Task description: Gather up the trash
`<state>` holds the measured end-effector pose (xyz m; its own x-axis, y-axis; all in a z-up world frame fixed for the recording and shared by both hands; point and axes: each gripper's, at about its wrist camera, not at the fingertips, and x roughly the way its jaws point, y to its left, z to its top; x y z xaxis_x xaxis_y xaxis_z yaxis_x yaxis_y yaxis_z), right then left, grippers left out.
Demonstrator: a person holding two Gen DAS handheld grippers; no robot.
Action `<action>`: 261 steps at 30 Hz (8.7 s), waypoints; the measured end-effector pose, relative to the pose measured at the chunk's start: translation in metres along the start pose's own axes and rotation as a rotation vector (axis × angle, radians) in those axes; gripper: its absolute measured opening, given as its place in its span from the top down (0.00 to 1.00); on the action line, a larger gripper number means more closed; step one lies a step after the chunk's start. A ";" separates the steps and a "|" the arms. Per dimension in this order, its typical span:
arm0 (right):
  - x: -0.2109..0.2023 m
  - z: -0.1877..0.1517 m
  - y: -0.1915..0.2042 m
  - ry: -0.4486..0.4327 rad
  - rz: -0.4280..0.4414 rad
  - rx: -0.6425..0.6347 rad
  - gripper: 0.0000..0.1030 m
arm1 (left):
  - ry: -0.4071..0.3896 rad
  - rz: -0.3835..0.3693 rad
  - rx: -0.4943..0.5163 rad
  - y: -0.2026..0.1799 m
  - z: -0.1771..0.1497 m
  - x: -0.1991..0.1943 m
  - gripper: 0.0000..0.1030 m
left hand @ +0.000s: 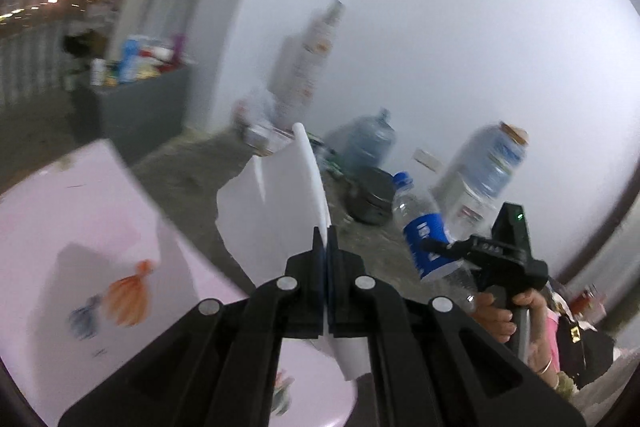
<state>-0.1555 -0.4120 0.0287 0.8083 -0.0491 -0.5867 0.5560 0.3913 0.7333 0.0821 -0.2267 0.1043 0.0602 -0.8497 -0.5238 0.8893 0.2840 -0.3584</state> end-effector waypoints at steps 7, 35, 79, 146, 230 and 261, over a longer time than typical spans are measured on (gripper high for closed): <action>0.035 -0.017 -0.099 0.104 -0.024 0.384 0.46 | 0.223 -0.122 0.023 -0.036 0.009 0.128 0.99; 0.127 0.011 -0.211 -0.008 -0.211 0.736 0.30 | 0.393 -0.126 -0.038 -0.030 0.001 0.285 0.51; 0.584 -0.001 -0.165 0.548 -1.149 -0.577 0.51 | -0.203 0.462 -0.237 0.195 -0.015 -0.091 0.30; 0.155 0.084 -0.131 -0.149 -0.570 -0.259 1.00 | -0.309 0.361 -0.155 0.148 -0.019 -0.104 0.28; 0.045 -0.146 0.047 -0.058 -0.456 -0.968 0.08 | 0.094 0.929 -0.351 0.006 -0.178 -0.077 0.05; 0.052 -0.136 0.039 -0.065 -0.510 -0.946 0.08 | 0.120 0.872 -0.380 0.014 -0.169 -0.058 0.05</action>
<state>-0.1179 -0.2743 -0.0205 0.5479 -0.4455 -0.7081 0.4777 0.8615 -0.1724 0.0142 -0.0987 -0.0014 0.5658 -0.2259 -0.7930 0.3461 0.9380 -0.0203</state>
